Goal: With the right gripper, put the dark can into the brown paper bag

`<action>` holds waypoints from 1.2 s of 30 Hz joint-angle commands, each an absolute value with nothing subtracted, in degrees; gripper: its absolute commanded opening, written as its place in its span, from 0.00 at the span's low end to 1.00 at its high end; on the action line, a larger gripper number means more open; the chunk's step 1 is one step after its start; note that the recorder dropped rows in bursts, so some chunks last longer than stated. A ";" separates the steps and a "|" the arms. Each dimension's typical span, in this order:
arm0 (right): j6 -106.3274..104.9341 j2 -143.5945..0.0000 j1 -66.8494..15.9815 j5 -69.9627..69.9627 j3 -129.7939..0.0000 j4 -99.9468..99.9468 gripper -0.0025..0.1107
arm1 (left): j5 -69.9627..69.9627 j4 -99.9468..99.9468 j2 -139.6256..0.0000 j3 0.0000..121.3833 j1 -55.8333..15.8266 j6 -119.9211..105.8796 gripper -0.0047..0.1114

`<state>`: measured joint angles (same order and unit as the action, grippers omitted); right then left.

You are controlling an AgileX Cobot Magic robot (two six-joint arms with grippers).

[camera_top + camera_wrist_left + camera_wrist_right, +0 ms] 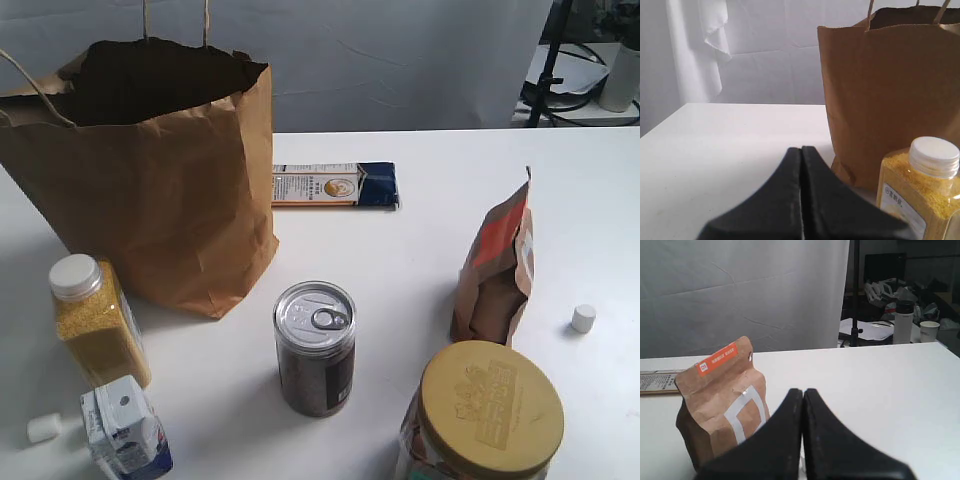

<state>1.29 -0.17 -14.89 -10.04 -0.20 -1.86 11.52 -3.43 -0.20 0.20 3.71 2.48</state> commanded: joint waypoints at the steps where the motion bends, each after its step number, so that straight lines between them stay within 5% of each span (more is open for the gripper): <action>1: 0.80 0.00 -14.78 -8.33 0.00 -2.13 0.02 | 10.71 -3.58 0.00 0.00 3.27 2.61 0.04; 15: 5.04 0.00 -14.78 -0.61 -0.26 -4.56 0.02 | 10.71 -3.58 0.00 0.00 3.27 2.61 0.04; 26: 18.78 -17.52 -16.23 -9.55 -22.01 3.48 0.02 | 10.71 -3.58 0.00 0.00 3.43 2.61 0.04; 36: 20.37 -42.23 -39.77 -36.45 -47.41 11.63 0.02 | 10.71 -3.58 0.00 0.00 3.43 2.61 0.04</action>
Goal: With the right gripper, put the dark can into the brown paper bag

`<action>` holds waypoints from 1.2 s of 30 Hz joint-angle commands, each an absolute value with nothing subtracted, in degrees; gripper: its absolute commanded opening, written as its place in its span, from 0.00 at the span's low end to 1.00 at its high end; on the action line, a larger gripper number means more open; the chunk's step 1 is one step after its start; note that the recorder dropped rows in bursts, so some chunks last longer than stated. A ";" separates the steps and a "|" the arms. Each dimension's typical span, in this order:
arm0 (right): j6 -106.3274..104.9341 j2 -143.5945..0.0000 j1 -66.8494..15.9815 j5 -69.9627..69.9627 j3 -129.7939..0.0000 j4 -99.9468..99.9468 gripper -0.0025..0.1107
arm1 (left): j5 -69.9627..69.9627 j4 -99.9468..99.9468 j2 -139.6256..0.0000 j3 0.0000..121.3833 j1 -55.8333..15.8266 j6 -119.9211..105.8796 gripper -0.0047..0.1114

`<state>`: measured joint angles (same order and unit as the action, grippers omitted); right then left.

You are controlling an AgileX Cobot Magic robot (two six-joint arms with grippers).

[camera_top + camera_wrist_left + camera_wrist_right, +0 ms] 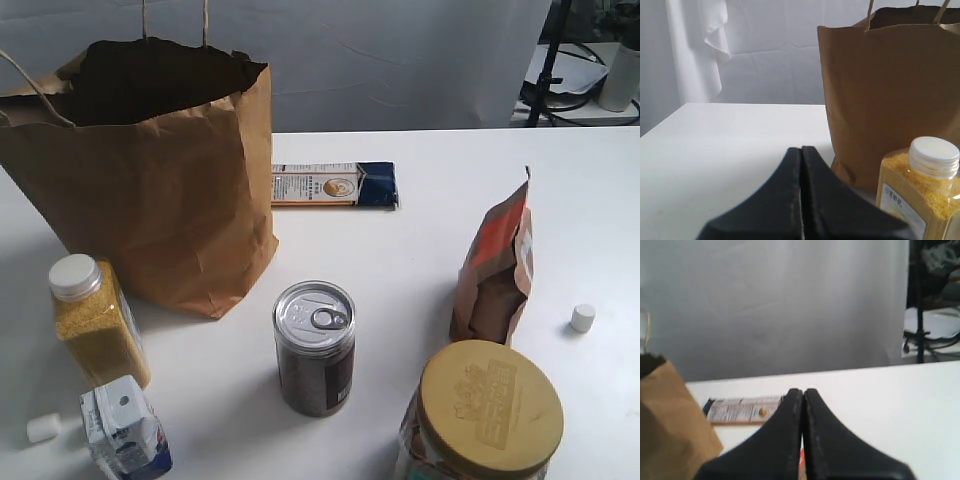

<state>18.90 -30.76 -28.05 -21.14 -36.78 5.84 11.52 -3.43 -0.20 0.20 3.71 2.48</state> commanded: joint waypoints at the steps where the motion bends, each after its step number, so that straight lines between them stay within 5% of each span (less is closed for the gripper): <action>1: 20.71 -44.26 -42.24 -38.87 -49.36 12.41 0.02 | 10.71 -3.58 0.00 0.00 3.43 2.61 0.04; 4: 23.77 -57.15 -55.56 -48.01 -59.95 16.32 0.02 | 10.71 -3.58 0.00 0.00 3.43 2.61 0.04; 8: 27.03 -73.65 -61.48 -58.98 -73.14 14.47 0.08 | 10.71 -3.58 0.00 0.00 3.43 2.61 0.04; 10: 27.33 -81.02 -62.06 -64.51 -78.68 11.79 0.25 | 10.71 -3.58 0.00 0.00 3.43 2.61 0.04; 13: 30.64 -90.86 -62.09 -65.47 -83.54 9.37 0.71 | 10.71 -3.58 0.00 0.00 3.43 2.61 0.04; 15: 30.64 -95.38 -62.09 -64.56 -84.79 6.91 0.87 | 10.71 -3.58 0.00 0.00 3.43 2.61 0.04; 36: 30.64 -109.90 -62.85 -60.12 -85.40 0.84 0.88 | 10.71 -3.58 0.00 0.00 3.43 2.61 0.04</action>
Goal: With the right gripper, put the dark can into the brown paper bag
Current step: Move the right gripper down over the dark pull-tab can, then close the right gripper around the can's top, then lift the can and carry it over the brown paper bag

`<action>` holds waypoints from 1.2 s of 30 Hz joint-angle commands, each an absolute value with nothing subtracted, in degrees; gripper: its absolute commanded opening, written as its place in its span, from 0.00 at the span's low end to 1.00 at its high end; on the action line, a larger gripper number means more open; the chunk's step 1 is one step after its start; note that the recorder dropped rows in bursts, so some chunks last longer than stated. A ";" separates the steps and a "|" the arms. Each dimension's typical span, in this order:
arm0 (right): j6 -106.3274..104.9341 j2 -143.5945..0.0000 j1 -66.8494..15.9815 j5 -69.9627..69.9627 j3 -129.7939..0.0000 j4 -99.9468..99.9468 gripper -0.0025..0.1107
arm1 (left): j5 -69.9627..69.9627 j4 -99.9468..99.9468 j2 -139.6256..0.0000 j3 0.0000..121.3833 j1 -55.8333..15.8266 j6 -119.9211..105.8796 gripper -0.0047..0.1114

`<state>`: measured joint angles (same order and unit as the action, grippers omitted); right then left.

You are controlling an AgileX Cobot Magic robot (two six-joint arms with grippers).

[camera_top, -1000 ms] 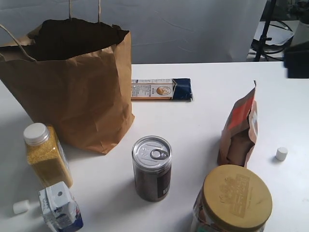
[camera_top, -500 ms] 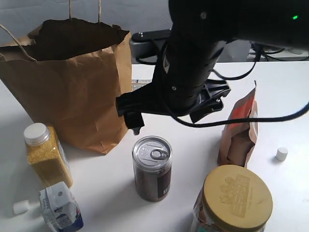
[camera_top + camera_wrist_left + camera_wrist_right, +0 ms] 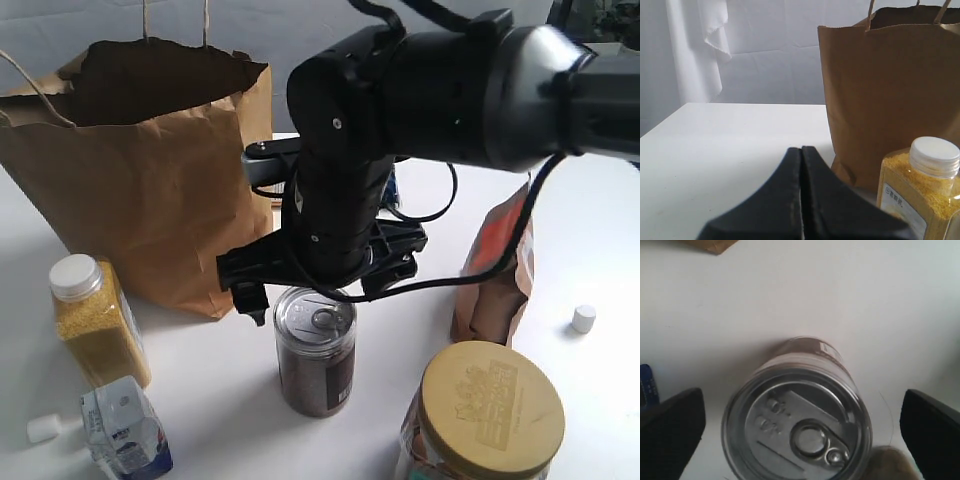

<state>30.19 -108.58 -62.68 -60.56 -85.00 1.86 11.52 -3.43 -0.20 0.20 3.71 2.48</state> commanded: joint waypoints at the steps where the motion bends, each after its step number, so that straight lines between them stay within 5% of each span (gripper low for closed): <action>1: 30.64 -110.24 -62.85 -60.38 -85.40 0.62 0.87 | 10.71 -3.58 0.00 0.00 3.43 2.61 0.04; 5: 30.86 -111.22 -62.85 -61.40 -85.40 -0.31 0.72 | 10.71 -3.58 0.00 0.00 3.43 2.61 0.04; 13: 31.54 -111.08 -62.85 -63.55 -85.40 -0.50 0.03 | 10.71 -3.58 0.00 0.00 3.43 2.61 0.04; 27: 30.63 -95.96 -64.66 -55.86 -85.40 4.77 0.02 | 10.71 -3.58 0.00 0.00 3.43 2.61 0.04; 36: 30.40 -85.62 -65.49 -35.81 -85.40 4.38 0.02 | 10.71 -3.58 0.00 0.00 3.43 2.61 0.04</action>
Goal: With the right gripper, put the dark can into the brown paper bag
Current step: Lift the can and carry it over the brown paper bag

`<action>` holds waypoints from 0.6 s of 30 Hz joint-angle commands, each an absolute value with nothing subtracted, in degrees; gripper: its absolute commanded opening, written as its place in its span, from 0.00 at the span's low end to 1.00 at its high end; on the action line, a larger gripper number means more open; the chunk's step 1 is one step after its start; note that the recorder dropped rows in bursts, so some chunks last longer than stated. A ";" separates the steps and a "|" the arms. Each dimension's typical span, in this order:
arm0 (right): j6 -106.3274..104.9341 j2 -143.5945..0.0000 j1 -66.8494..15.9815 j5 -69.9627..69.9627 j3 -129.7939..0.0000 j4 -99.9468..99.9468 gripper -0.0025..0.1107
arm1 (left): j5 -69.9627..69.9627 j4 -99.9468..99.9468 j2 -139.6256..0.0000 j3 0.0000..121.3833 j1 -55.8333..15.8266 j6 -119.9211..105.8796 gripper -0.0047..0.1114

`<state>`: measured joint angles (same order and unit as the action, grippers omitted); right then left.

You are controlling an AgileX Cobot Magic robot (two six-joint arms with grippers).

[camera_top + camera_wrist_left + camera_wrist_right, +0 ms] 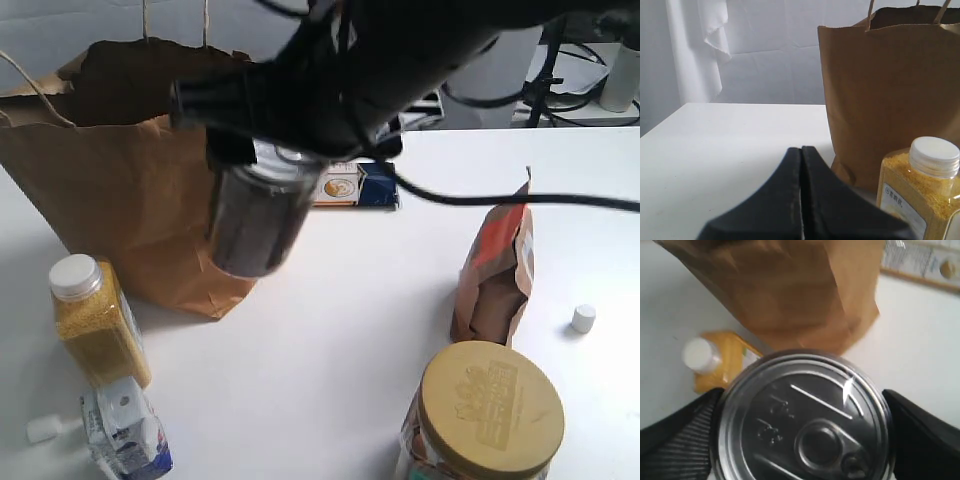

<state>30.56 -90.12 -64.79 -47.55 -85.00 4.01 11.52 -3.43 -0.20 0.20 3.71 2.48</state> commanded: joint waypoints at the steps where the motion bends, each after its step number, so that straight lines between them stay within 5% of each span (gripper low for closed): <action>1: 30.40 -85.29 -65.49 -33.64 -85.40 4.25 0.02 | 10.71 -3.58 0.00 0.00 3.43 2.61 0.04; 9: 30.40 -85.27 -65.14 -16.50 -85.93 7.71 0.02 | 10.71 -3.58 0.00 0.00 3.43 2.61 0.04; 18: 29.23 -99.57 -63.82 -21.81 -105.82 13.78 0.02 | 10.71 -3.58 0.00 0.00 3.43 2.61 0.04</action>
